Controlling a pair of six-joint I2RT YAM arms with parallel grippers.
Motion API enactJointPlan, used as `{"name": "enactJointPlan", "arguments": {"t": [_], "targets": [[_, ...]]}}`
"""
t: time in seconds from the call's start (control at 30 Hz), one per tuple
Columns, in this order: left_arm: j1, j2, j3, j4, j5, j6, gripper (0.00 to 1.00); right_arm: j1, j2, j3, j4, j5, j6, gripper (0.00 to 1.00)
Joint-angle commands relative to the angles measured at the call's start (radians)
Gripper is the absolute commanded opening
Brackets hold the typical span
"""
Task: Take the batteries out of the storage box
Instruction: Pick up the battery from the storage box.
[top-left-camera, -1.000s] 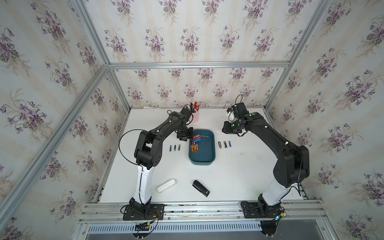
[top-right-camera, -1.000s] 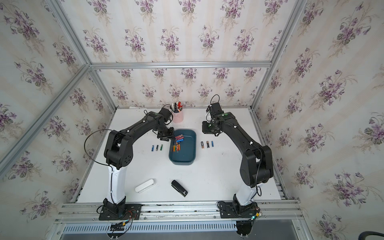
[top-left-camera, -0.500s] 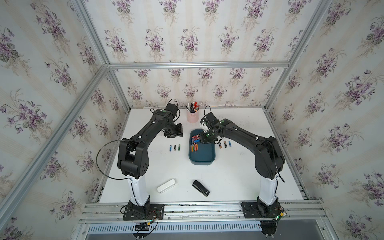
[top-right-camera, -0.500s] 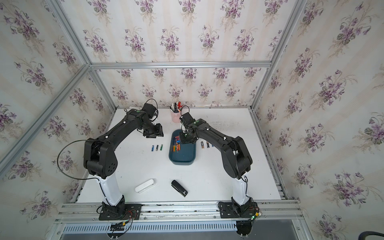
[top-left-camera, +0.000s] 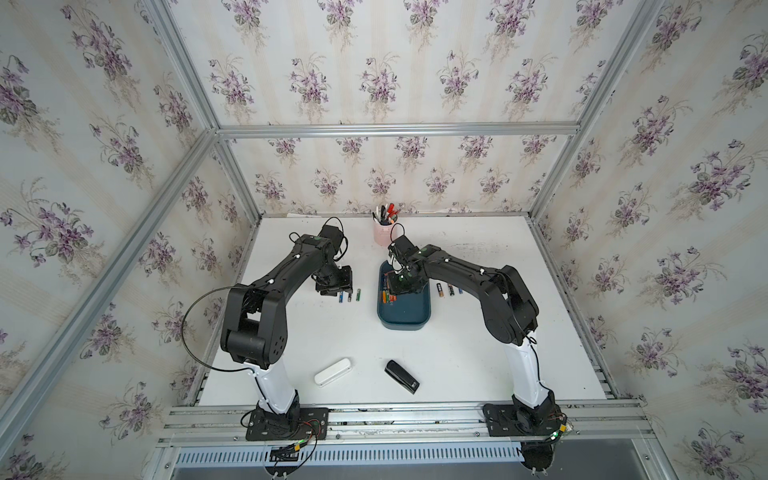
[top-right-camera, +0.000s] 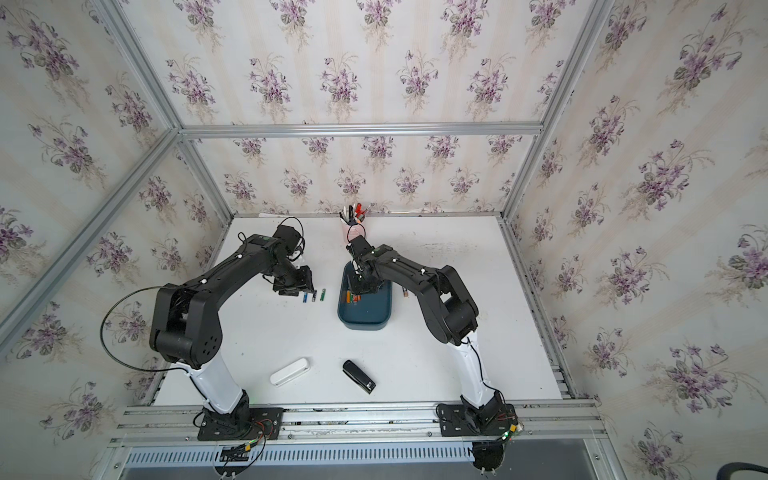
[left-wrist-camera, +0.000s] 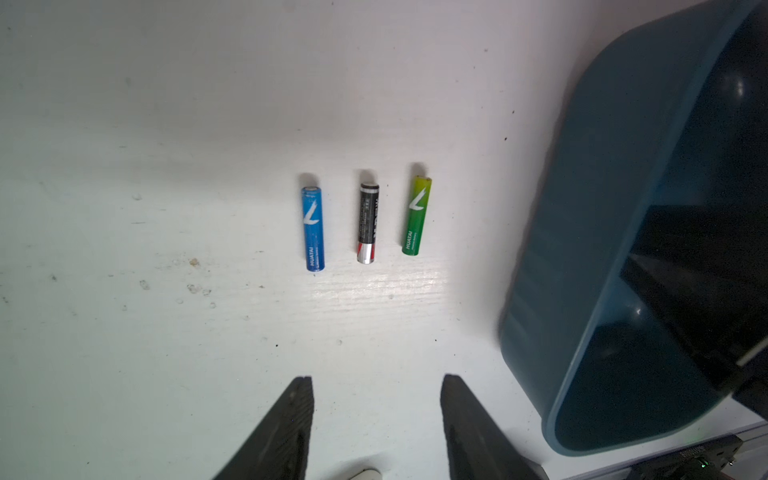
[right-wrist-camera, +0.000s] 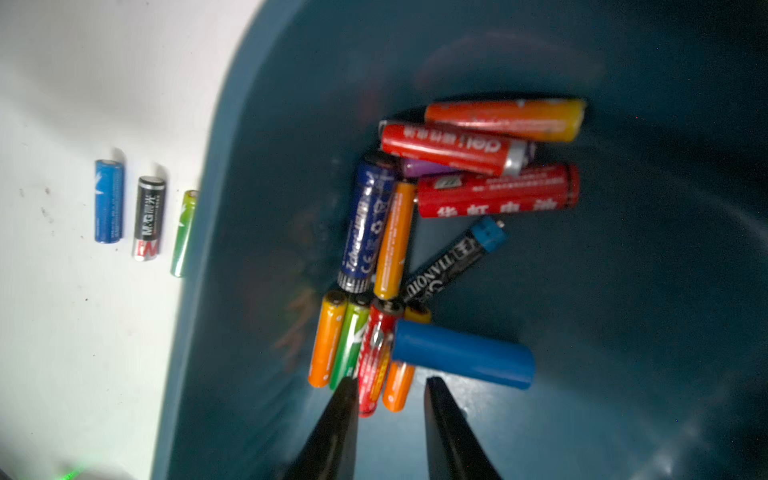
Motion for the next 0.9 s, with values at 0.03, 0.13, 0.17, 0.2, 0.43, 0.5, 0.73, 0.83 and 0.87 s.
{"name": "enactJointPlan", "arguments": {"t": [0.03,0.13,0.17,0.2,0.43,0.5,0.73,0.83,0.87], "targets": [[0.000,-0.001,0.006,0.018,-0.002,0.010,0.54,0.004,0.017,0.006,-0.013,0.041,-0.011,0.32],[0.000,0.007,0.012,0.019,0.006,0.010,0.55,0.004,0.021,0.000,-0.019,0.056,-0.014,0.31],[0.000,0.009,0.014,0.018,0.006,0.010,0.55,0.004,0.024,0.000,-0.024,0.060,-0.015,0.31],[0.000,0.012,0.016,0.017,0.006,0.012,0.54,0.004,0.028,0.001,-0.025,0.065,-0.015,0.31],[0.000,0.012,0.015,0.016,-0.001,0.015,0.55,0.005,0.051,0.006,-0.040,0.087,-0.025,0.28],[-0.001,0.007,0.016,0.015,-0.006,0.016,0.54,0.005,0.060,0.007,-0.049,0.104,-0.031,0.27],[-0.012,0.003,0.043,-0.034,-0.068,0.033,0.54,0.014,0.081,0.012,-0.083,0.152,-0.047,0.19],[-0.028,0.007,0.068,-0.059,-0.100,0.040,0.54,0.014,0.072,0.014,-0.084,0.148,-0.049,0.15],[-0.034,0.010,0.078,-0.066,-0.107,0.043,0.54,0.013,0.068,0.016,-0.085,0.143,-0.049,0.13]]}}
